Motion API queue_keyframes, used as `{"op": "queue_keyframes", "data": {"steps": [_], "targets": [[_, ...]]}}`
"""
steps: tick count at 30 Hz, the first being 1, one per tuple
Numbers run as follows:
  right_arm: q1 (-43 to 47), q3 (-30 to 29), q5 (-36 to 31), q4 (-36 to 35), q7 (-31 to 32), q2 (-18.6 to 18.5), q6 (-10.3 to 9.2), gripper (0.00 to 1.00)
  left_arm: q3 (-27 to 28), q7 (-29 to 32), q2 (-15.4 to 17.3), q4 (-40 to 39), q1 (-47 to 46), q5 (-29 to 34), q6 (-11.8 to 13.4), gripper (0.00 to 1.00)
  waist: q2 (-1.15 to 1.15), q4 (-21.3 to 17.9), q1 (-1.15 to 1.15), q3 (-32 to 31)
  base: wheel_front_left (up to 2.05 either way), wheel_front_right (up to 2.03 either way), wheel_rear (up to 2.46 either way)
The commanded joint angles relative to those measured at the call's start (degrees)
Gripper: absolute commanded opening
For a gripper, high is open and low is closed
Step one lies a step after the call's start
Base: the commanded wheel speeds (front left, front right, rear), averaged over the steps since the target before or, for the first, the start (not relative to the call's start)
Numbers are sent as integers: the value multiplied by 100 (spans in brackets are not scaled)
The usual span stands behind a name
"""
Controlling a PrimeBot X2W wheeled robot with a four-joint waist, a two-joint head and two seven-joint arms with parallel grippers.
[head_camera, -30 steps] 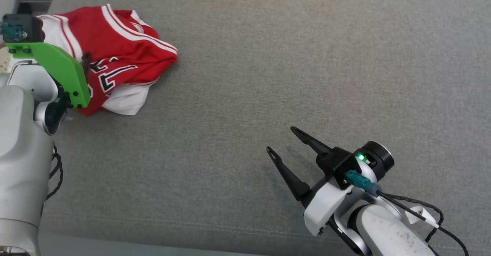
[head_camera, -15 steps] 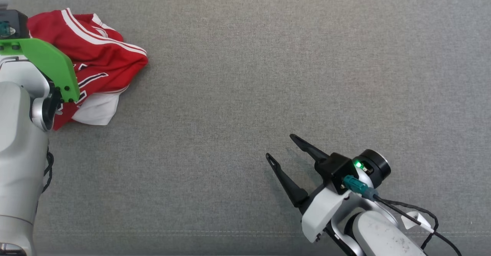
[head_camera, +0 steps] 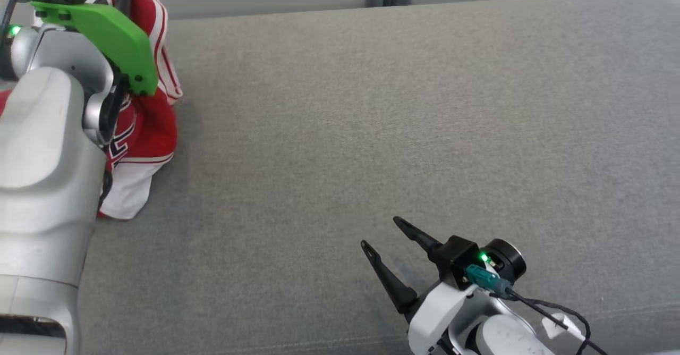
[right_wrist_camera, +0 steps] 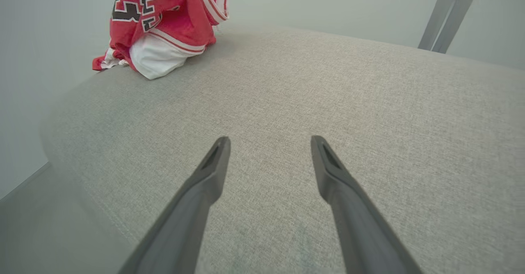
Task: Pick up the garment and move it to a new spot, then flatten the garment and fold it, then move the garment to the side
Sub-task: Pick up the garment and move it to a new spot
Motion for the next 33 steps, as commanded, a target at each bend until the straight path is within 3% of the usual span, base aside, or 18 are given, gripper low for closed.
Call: {"op": "queue_keyframes", "data": {"steps": [1, 12, 20, 25, 33], "targets": [[99, -2, 8, 44, -46, 14, -2, 100, -27, -60, -89, -88, -92, -9, -36, 0, 0, -635, 0, -447, 0, 0, 0], [272, -71, 24, 223, -127, 119, -2, 100, -288, -363, -746, -677, -438, -100, -124, 0, 0, -1724, 0, -710, 0, 0, 0], [209, -83, 20, 306, -242, 189, -2, 100, -188, -1013, -1274, -876, -733, -412, -120, 0, 0, -2093, 0, -616, 0, 0, 0], [144, -230, -32, 323, -310, 222, -2, 100, -193, -1327, -1404, -609, -613, -689, 8, 0, 0, -2001, 0, -433, 0, 0, 0], [112, -491, -125, 285, -385, 240, -2, 100, -190, -1638, -1282, 258, 284, -837, 249, 0, 0, -1270, 0, -55, 0, 0, 0]]}}
